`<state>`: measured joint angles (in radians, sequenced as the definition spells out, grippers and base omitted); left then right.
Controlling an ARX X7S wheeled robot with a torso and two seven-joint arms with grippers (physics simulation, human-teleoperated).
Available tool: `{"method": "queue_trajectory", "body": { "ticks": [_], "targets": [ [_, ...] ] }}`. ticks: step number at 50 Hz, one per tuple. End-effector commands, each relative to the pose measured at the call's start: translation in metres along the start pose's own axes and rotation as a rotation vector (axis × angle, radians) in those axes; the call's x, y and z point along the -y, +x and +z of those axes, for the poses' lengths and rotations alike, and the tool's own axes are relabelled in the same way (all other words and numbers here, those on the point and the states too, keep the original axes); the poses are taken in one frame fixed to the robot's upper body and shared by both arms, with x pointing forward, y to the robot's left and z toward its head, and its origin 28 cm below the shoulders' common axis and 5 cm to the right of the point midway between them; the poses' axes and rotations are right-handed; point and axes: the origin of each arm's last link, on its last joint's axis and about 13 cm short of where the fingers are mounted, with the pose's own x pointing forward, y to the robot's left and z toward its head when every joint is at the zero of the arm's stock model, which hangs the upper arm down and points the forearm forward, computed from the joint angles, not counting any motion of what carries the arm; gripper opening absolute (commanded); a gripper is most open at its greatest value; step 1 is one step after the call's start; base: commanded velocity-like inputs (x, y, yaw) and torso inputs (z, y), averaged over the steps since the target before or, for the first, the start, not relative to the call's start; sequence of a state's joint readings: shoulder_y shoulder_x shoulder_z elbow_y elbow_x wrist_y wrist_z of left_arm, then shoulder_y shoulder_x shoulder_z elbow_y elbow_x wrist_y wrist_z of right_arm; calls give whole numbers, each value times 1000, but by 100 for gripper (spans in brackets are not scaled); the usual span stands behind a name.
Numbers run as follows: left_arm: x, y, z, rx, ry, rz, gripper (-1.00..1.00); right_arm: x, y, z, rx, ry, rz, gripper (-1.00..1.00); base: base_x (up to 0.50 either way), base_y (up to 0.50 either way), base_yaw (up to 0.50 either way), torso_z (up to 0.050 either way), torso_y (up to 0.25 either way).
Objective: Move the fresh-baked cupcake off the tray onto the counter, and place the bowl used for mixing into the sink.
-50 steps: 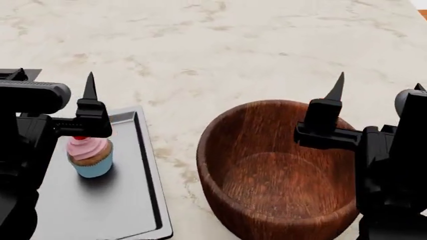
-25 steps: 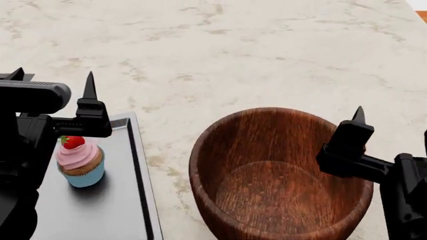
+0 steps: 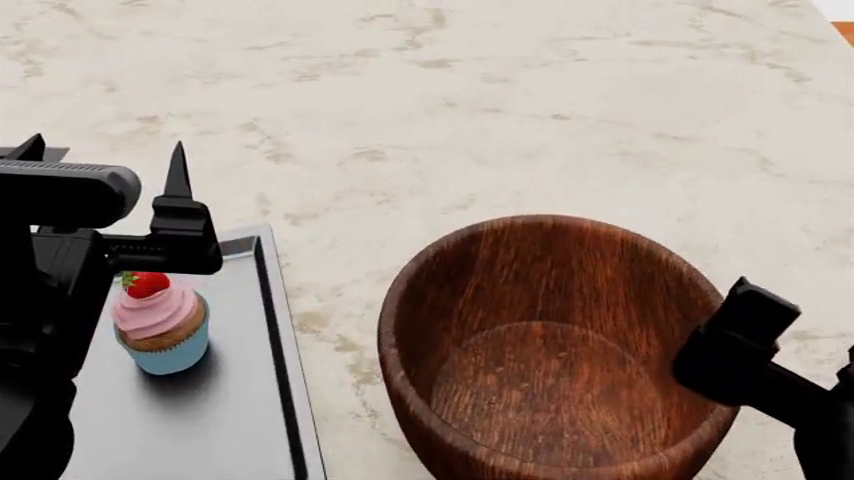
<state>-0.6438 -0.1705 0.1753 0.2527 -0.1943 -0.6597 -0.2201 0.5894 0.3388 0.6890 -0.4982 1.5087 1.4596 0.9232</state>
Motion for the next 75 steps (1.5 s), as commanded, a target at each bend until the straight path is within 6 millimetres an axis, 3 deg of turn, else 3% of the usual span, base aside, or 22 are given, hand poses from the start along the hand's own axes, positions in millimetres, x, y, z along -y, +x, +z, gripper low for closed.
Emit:
{"method": "queue_trajectory", "body": {
  "ticks": [1,58,59,69,75],
  "targets": [
    [0,0,0,-1,3,7,100,0,-3,0,-75,109,96,100,0,0,0,0,0],
    [0,1,-1,-19,10,10,100,15,19,-41,-226,187,63,100,0,0,0,0,0],
    [0,1,-1,-18,9,10,100,16,19,-41,-226,183,60,-100,0,0,0,0,0],
    [0,1,-1,-17,11,15,100,15,13,-36,-189,181,48,-100,0,0,0,0,0],
    [0,0,-1,-14,9,15,100,1,-3,6,-33,127,67,-100,0,0,0,0,0]
  ]
}}
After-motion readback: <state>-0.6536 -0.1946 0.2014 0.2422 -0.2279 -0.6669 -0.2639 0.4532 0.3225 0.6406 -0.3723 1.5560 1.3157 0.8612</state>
